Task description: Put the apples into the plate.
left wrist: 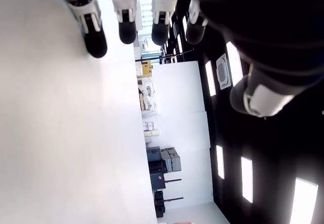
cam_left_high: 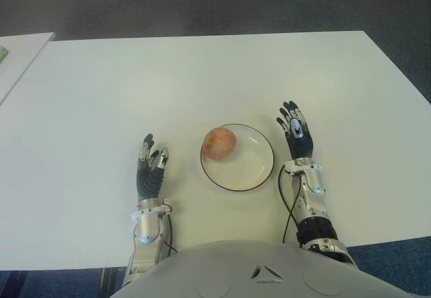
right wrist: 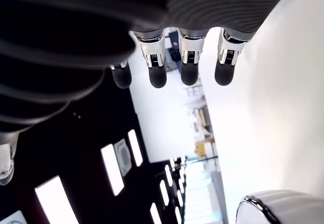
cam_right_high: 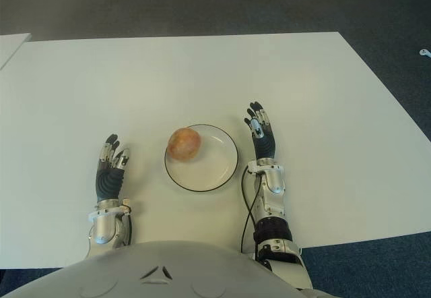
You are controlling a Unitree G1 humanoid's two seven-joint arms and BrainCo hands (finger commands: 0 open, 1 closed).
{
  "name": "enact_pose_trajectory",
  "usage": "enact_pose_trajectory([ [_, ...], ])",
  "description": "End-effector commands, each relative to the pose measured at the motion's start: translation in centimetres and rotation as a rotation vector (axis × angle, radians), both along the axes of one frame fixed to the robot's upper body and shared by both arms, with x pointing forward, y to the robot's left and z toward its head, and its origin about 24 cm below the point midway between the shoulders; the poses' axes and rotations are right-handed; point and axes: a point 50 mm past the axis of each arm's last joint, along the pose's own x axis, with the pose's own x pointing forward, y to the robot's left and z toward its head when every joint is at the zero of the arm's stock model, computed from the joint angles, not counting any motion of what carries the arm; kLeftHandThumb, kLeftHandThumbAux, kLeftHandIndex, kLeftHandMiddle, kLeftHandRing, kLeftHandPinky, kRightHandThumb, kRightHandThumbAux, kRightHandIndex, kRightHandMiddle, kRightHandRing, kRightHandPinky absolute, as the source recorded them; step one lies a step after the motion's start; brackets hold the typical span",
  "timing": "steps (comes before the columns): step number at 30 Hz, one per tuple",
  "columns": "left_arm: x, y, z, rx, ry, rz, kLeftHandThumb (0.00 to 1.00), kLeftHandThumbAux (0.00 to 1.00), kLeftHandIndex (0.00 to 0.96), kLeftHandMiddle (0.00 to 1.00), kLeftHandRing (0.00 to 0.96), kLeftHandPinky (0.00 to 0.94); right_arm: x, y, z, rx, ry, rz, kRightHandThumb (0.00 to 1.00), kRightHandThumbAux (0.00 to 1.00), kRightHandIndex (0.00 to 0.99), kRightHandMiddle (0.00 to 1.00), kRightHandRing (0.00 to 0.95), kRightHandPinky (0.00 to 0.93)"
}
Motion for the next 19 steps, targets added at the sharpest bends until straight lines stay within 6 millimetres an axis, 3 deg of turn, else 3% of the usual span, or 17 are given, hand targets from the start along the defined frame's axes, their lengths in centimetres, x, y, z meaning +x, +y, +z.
enact_pose_trajectory([
  [1, 1.0, -0.4, -0.4, -0.009, 0.034, -0.043, 0.0, 0.48, 0.047, 0.023, 0.0, 0.0, -2.4, -0.5, -2.9, 0.05, 0.164, -0.048, 0.134, 0.404, 0.031, 0.03, 0.0, 0.0],
  [19, 1.8, -0.5, 0.2, 0.042, -0.04, -0.194, 0.0, 0.419, 0.035, 0.027, 0.0, 0.0, -3.5, -1.6, -2.6, 0.068, 0.178, -0.128, 0.185, 0.439, 0.019, 0.019, 0.0, 0.012],
])
